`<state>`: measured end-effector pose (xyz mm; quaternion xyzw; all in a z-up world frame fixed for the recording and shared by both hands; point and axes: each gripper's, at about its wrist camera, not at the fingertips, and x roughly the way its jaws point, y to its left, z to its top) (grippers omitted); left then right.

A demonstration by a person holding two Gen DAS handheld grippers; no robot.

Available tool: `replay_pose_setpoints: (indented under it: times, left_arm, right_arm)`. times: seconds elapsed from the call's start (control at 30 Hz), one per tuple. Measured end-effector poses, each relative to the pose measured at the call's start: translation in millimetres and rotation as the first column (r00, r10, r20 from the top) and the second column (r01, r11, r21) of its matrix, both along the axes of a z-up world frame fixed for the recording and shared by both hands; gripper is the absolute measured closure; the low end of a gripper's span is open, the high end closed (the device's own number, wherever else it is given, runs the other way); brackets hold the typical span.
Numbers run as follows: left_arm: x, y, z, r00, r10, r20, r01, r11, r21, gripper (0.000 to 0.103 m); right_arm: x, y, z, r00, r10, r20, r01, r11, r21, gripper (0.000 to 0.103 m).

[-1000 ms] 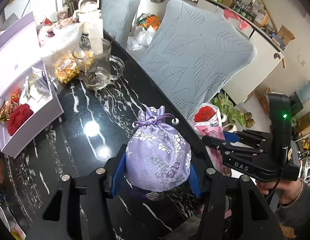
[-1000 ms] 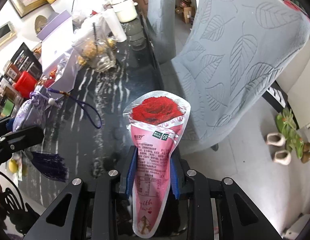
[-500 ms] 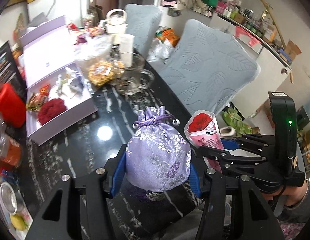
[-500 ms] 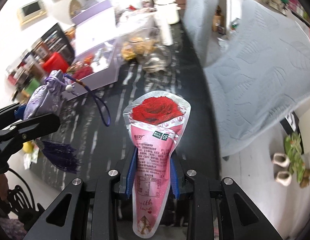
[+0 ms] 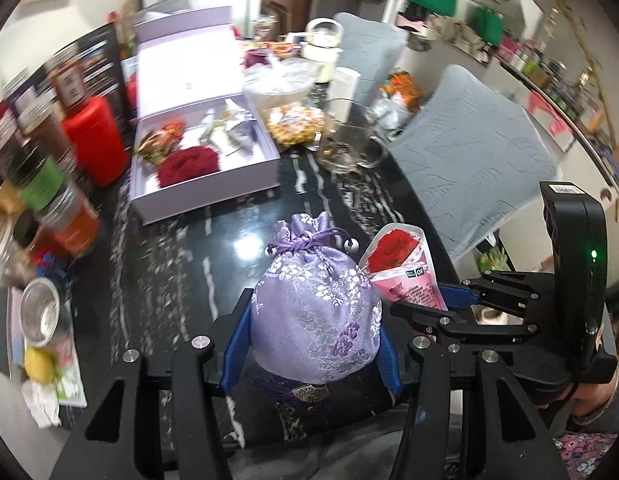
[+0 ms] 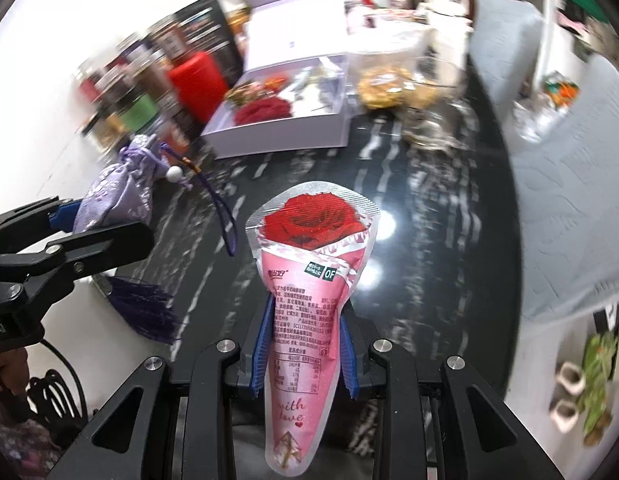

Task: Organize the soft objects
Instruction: 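Lift the cone packet with the right tool while the left tool lifts the pouch, then carry the pouch with the left tool while the right tool carries the cone packet into the box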

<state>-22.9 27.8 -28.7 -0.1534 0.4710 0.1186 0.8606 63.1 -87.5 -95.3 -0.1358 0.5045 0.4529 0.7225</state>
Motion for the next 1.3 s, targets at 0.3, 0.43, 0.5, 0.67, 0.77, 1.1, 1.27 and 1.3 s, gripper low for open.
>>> replay_pose_setpoints:
  times: [0.3,0.43,0.5,0.67,0.77,1.1,1.27,1.3]
  left_arm:
    - [-18,32,7,0.995,0.097,0.014,-0.097,0.995,0.019,0.050]
    - [-18,50,10,0.993,0.119,0.023,-0.119,0.993,0.025,0.050]
    - [-16,58,11,0.992,0.122,0.026,-0.123,0.992,0.026,0.050]
    - [-10,80,14,0.992,0.120,0.036,-0.121,0.992,0.030,0.050]
    - [-4,95,17,0.992,0.118,0.041,-0.119,0.992,0.029,0.050]
    - [24,137,29,0.995,0.085,0.061,-0.086,0.996,0.026,0.050]
    - [41,156,33,0.995,0.069,0.077,-0.070,0.997,0.015,0.050]
    - [44,158,34,0.995,0.066,0.079,-0.067,0.998,0.015,0.050]
  right_arm:
    - [-14,44,9,0.990,0.142,0.014,-0.143,0.990,0.012,0.074]
    - [-15,64,12,0.984,0.179,0.017,-0.179,0.984,0.015,0.074]
    - [-13,74,14,0.982,0.190,0.019,-0.190,0.982,0.016,0.074]
    - [-8,99,19,0.979,0.200,0.027,-0.201,0.979,0.024,0.074]
    - [-3,114,25,0.980,0.198,0.034,-0.199,0.980,0.031,0.074]
    - [19,156,44,0.981,0.182,0.074,-0.186,0.982,0.045,0.074]
    - [35,171,54,0.985,0.151,0.085,-0.156,0.986,0.061,0.073]
    - [39,174,55,0.985,0.144,0.089,-0.150,0.987,0.062,0.073]
